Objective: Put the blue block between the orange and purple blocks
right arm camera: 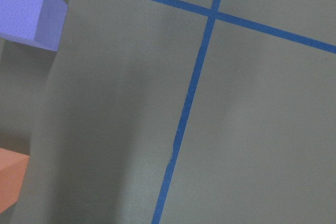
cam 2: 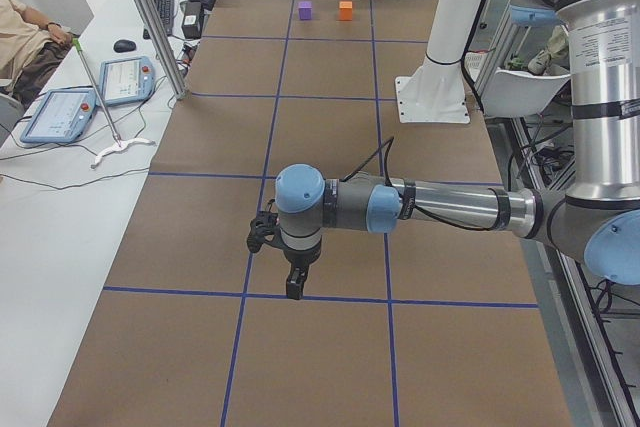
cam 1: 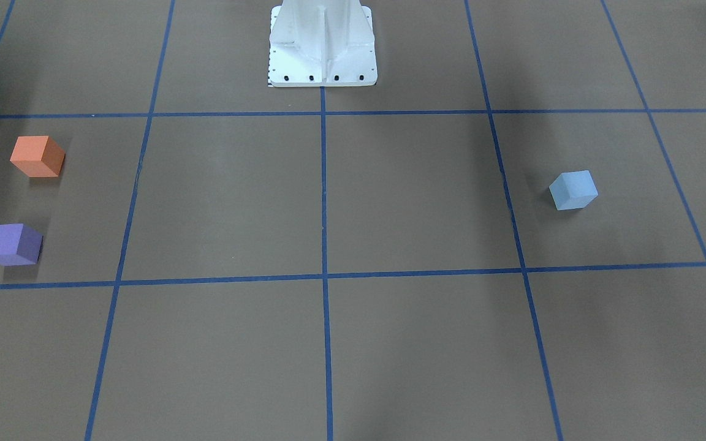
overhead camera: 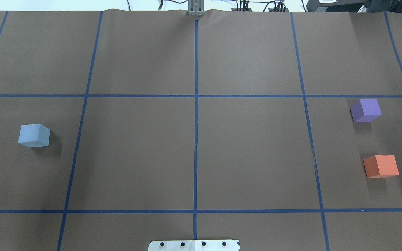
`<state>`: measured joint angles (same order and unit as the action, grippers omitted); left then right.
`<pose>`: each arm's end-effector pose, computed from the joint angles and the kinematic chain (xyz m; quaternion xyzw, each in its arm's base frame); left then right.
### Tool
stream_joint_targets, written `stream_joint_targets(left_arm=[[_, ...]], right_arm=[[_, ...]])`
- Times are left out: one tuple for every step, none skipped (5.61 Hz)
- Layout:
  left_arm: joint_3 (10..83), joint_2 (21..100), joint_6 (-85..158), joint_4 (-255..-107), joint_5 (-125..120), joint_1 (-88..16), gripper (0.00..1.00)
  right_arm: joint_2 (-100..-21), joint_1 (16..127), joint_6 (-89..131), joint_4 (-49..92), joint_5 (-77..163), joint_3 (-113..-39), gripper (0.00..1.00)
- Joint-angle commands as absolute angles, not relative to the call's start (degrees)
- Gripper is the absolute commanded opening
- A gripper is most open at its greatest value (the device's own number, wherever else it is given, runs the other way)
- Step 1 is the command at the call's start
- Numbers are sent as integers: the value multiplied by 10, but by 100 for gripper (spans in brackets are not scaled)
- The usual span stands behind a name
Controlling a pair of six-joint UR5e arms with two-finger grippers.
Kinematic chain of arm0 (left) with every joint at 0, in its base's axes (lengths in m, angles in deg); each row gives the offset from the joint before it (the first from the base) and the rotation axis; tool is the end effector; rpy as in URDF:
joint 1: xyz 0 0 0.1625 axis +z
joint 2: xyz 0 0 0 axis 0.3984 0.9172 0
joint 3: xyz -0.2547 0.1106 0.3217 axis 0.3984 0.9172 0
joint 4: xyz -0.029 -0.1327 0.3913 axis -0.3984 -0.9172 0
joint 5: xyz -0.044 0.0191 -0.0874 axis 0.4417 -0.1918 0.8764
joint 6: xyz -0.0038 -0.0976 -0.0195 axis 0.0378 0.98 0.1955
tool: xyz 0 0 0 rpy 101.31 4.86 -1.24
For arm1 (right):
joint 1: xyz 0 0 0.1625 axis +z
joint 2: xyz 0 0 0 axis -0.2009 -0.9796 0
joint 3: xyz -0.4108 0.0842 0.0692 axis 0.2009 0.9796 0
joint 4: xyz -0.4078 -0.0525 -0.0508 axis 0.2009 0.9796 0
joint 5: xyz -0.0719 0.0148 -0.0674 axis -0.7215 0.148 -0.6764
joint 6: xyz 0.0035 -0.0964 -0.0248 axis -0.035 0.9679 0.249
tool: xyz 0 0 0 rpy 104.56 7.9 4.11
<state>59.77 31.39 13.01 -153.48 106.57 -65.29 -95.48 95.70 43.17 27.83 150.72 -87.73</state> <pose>-0.0595 -0.4267 0.6172 0.0505 0.3435 0.0915 0.9333 0.0276 -0.3963 0.6380 0.0562 -0.3494 -0.1151 0.9282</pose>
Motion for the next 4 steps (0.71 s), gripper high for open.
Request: stream_joint_targets(left_arm=[[598, 315, 133, -1535, 1065, -653, 100], [599, 317, 133, -1535, 1060, -653, 100], [605, 329, 134, -1537, 1067, -653, 100], [622, 345, 133, -1564, 1060, -654, 100]], right_arm=[[-954, 957, 432, 278, 1508, -878, 100], [-954, 957, 432, 278, 1508, -879, 100], [-952, 957, 431, 279, 1508, -891, 100], [-952, 957, 431, 279, 1508, -892, 100]])
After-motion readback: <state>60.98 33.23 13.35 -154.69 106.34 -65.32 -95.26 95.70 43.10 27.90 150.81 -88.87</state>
